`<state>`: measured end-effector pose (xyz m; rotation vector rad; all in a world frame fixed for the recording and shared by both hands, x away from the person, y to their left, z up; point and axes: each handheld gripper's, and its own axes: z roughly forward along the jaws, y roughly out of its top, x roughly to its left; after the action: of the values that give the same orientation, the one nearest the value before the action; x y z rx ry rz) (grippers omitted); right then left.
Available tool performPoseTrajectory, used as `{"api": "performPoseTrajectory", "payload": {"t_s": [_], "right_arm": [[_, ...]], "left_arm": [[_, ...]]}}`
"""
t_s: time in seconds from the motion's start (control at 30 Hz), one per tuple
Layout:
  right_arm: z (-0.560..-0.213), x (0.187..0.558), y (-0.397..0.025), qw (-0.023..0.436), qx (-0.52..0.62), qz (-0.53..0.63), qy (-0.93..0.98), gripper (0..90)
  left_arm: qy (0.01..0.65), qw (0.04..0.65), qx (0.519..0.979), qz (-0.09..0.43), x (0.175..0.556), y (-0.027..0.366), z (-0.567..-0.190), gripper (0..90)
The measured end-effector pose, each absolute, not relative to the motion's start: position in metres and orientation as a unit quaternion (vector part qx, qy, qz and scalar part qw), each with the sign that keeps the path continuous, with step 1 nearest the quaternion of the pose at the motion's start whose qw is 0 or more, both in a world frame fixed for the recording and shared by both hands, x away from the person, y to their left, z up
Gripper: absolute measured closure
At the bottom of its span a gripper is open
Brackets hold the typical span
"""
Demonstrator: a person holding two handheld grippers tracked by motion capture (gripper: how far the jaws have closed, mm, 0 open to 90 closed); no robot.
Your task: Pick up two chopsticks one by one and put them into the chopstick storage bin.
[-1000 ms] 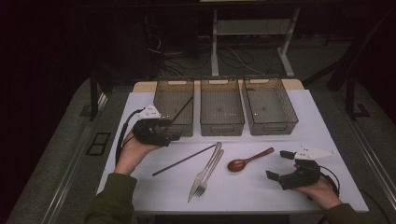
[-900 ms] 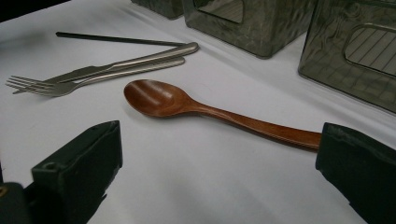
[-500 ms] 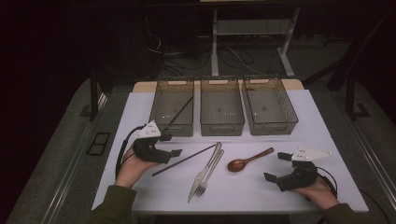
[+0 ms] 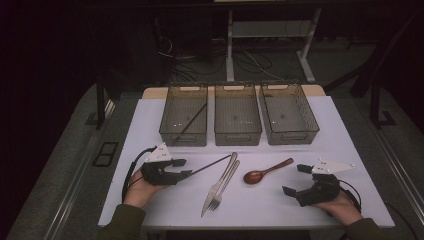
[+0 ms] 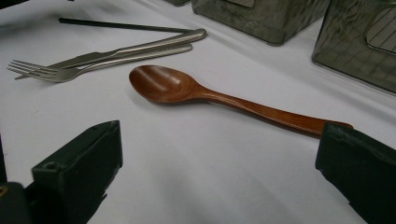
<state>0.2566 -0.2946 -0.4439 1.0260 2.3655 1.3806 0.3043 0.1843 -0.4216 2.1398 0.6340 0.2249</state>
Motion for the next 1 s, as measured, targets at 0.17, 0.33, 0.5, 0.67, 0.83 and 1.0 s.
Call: {"api": "performPoseTrajectory", "payload": {"t_s": [0.17,0.33,0.5,0.67,0.83,1.0], "right_arm": [[-0.444,0.256,-0.294,0.104,0.347,0.468,0.806,0.2],[-0.444,0.255,-0.293,0.106,0.348,0.468,0.805,0.2],[-0.445,0.255,-0.293,0.107,0.347,0.466,0.807,0.2],[-0.445,0.256,-0.293,0.108,0.345,0.463,0.809,0.1],[-0.446,0.255,-0.292,0.107,0.346,0.462,0.81,0.2],[-0.446,0.255,-0.292,0.106,0.347,0.46,0.811,0.2]], "left_arm": [[0.256,0.426,0.864,0.075,0.306,0.184,-0.429,60.0],[0.257,0.396,0.878,0.073,0.309,0.181,-0.436,67.6],[0.258,0.382,0.885,0.068,0.311,0.183,-0.441,74.4],[0.257,0.379,0.887,0.064,0.312,0.183,-0.444,76.1],[0.259,0.376,0.888,0.06,0.313,0.183,-0.447,77.8],[0.255,0.373,0.89,0.066,0.313,0.183,-0.448,80.0]]}}
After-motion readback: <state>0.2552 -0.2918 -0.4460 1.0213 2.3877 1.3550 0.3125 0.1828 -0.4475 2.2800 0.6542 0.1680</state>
